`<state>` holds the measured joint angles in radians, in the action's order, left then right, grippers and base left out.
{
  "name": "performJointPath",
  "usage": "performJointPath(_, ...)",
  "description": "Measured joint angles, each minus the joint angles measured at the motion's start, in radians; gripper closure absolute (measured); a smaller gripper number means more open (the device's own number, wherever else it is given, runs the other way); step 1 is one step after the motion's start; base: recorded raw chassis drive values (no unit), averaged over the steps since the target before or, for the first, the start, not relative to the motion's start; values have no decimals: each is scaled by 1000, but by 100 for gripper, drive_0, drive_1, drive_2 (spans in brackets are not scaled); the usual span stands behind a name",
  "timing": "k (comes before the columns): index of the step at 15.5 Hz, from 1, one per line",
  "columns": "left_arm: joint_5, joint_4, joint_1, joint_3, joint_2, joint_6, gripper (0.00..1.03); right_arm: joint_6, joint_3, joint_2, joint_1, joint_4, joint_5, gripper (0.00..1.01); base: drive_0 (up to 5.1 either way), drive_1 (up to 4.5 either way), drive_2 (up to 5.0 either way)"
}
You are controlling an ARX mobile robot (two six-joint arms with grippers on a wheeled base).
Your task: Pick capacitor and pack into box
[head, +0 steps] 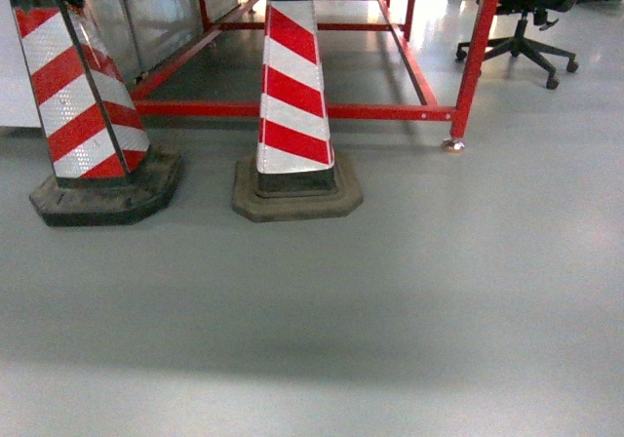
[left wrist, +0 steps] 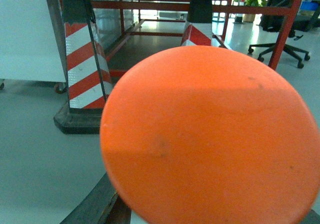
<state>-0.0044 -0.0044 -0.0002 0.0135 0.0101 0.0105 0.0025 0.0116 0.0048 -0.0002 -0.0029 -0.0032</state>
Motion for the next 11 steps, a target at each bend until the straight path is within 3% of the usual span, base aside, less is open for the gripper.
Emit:
performJointPath(1, 2, -3, 0, 0, 0, 0, 59, 0, 0, 0, 0, 0, 0, 3, 0, 0, 0)
performJointPath(11, 4, 0, 0, 0, 0, 0, 59, 0, 0, 0, 0, -4, 3, 3, 1, 412, -411)
